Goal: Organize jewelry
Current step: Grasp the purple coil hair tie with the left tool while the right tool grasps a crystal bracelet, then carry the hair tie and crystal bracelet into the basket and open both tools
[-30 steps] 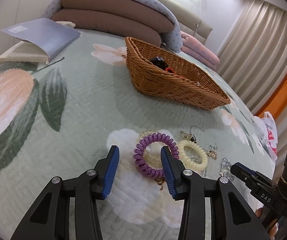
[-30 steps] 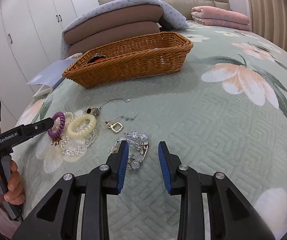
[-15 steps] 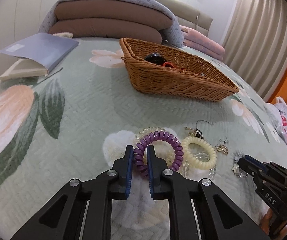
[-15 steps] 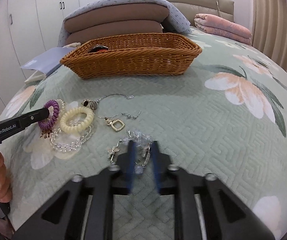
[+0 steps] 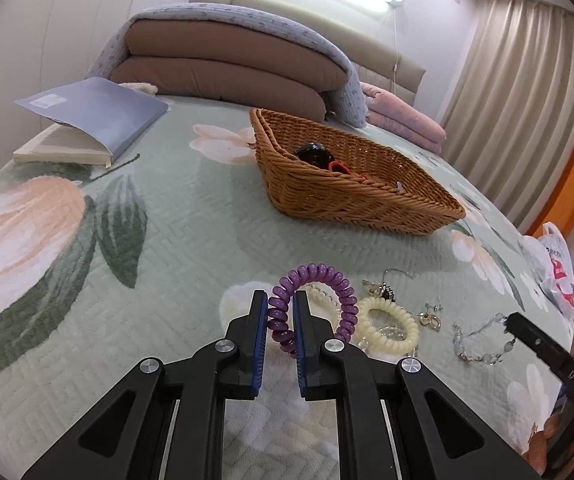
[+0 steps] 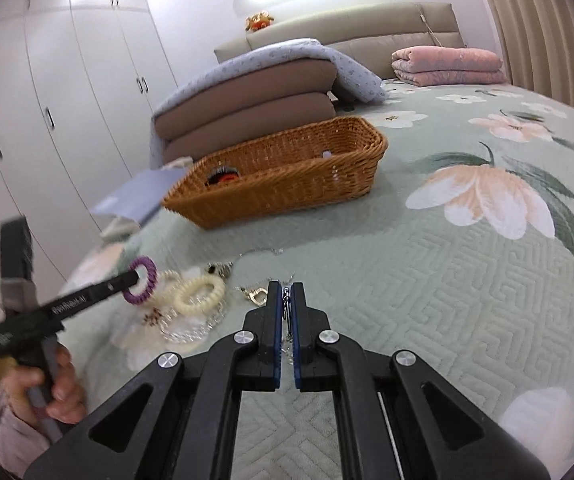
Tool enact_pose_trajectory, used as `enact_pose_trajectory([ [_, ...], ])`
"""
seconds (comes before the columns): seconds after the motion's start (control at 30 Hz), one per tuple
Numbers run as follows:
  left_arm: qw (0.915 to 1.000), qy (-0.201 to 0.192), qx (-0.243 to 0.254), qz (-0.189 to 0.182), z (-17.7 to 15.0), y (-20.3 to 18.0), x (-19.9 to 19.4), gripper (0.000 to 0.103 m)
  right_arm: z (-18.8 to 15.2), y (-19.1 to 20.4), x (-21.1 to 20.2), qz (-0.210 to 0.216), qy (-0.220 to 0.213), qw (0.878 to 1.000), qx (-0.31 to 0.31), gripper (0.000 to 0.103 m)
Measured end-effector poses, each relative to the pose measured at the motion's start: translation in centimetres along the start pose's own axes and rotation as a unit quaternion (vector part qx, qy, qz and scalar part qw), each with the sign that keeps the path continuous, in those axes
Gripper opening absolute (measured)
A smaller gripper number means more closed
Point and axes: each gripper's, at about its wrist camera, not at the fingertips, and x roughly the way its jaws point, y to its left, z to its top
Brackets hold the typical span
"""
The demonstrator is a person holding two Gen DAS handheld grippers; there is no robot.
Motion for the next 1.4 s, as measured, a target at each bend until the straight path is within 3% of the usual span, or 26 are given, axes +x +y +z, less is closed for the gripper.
enact_pose_trajectory([
  [0.13, 0.9997, -0.016, -0.003, -0.017, 0.1, 0.0, -0.7, 0.012, 0.6, -0.6, -1.1, 0.02, -0.017, 0.999, 0.02, 0.005],
  [0.33, 0.9972, -0.055, -0.009, -0.049, 0.6, -0.5, -2.6, 0.012, 1.4, -0.6, -1.8, 0.016, -0.03, 0.999, 0.017, 0.005],
  [0.57, 0.9955, -0.08, 0.013, -0.049, 1.9, -2.0, -4.6, 0.012, 3.5, -0.3, -2.6, 0.013, -0.043, 0.999, 0.009, 0.005],
  [0.87, 0.9937, -0.097, 0.043, -0.037, 7.0, -4.4, -4.7, 0.012, 8.4, 0.7, -2.3, 0.022, -0.068, 0.997, -0.007, 0.005],
  [1.17, 0.992, -0.101, 0.055, -0.053, 13.5, -8.3, 1.2, 0.012, 16.3, 2.1, 1.5, 0.031, -0.108, 0.993, -0.035, 0.005],
  [1.4, 0.9937, -0.082, 0.032, -0.069, 14.8, -9.9, 8.3, 0.012, 18.0, 0.0, 7.9, 0.031, -0.094, 0.995, -0.016, 0.005],
])
